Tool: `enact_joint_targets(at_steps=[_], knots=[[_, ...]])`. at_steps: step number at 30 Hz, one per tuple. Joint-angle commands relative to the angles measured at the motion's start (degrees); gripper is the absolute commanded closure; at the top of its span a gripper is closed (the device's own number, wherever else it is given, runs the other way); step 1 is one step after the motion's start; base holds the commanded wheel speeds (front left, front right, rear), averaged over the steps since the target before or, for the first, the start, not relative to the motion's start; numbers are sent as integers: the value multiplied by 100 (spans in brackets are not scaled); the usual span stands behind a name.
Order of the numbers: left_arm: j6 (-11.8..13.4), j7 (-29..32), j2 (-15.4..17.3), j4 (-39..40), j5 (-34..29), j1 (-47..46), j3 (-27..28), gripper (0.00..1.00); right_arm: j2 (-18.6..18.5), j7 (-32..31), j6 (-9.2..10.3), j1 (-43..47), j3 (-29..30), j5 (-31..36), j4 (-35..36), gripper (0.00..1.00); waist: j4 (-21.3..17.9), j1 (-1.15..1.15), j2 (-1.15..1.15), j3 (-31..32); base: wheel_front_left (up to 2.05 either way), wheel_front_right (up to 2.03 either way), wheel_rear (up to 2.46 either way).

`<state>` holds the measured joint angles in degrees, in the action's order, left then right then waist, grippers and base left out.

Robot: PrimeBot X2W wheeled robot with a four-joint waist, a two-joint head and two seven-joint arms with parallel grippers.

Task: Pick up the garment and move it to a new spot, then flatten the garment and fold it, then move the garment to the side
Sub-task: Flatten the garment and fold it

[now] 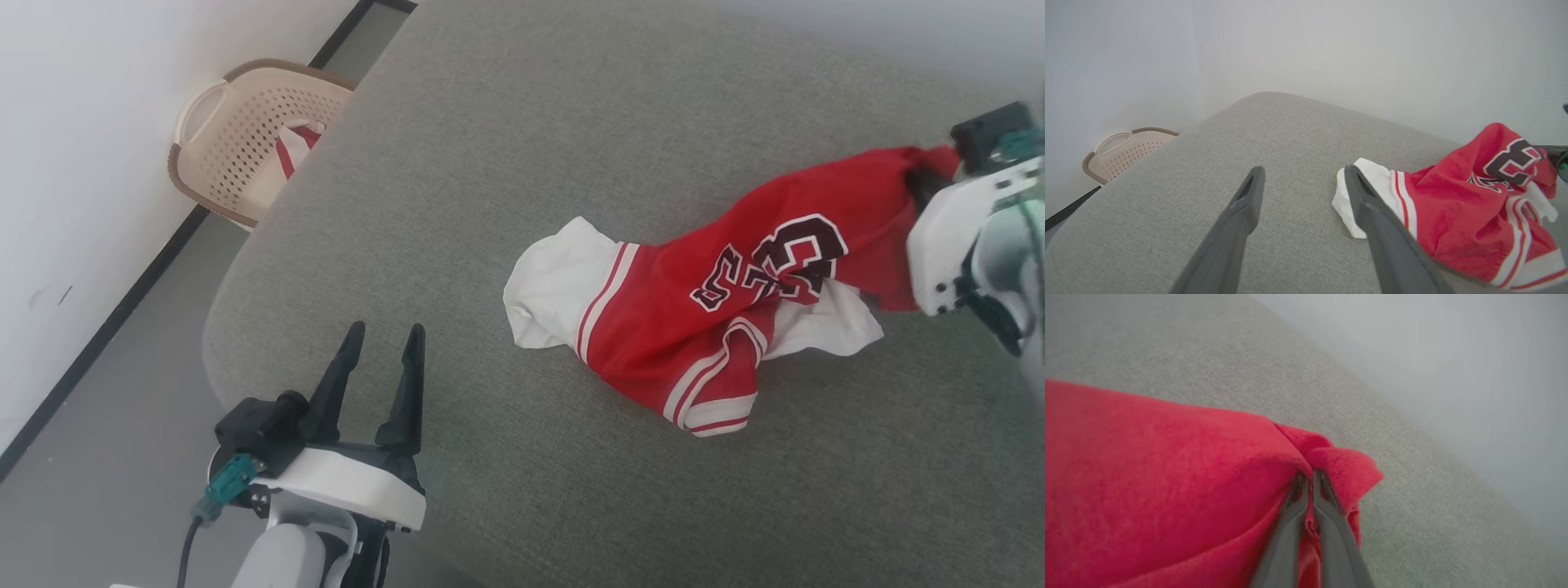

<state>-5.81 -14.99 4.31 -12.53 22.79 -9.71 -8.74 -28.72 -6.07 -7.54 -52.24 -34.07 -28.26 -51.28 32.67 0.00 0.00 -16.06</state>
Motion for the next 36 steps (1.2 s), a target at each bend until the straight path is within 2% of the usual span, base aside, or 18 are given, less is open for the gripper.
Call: enact_joint_targets(at_steps=[1,5,9,15,21,29,36], knots=[[-20,-26,-26,-16,-70,-55,41,0,52,-16,11,-110,-82,-55,-121,0,-2,0,0,-3,0,0,0],[-61,-26,-59,-58,-98,-66,114,0,59,92,10,-264,-343,-205,-255,0,-21,0,0,33,0,0,0],[-108,-26,-70,-123,-119,-97,180,0,-42,405,10,-272,-592,-467,17,0,-59,0,0,132,0,0,0],[-138,-26,-34,-172,-159,-88,287,0,-204,612,10,98,-931,-1020,740,0,-187,0,0,263,0,0,0],[-161,-26,20,-209,-192,-98,380,0,-519,638,9,663,-1192,-1591,1821,0,-325,0,0,343,0,0,0],[-165,-26,32,-237,-207,-136,376,0,-942,221,9,1426,-1218,-1980,2981,0,-370,0,0,368,0,0,0],[-170,-26,71,-243,-151,-132,348,0,-1109,-88,6,1947,-812,-1914,3578,0,-344,0,0,416,0,0,0]])
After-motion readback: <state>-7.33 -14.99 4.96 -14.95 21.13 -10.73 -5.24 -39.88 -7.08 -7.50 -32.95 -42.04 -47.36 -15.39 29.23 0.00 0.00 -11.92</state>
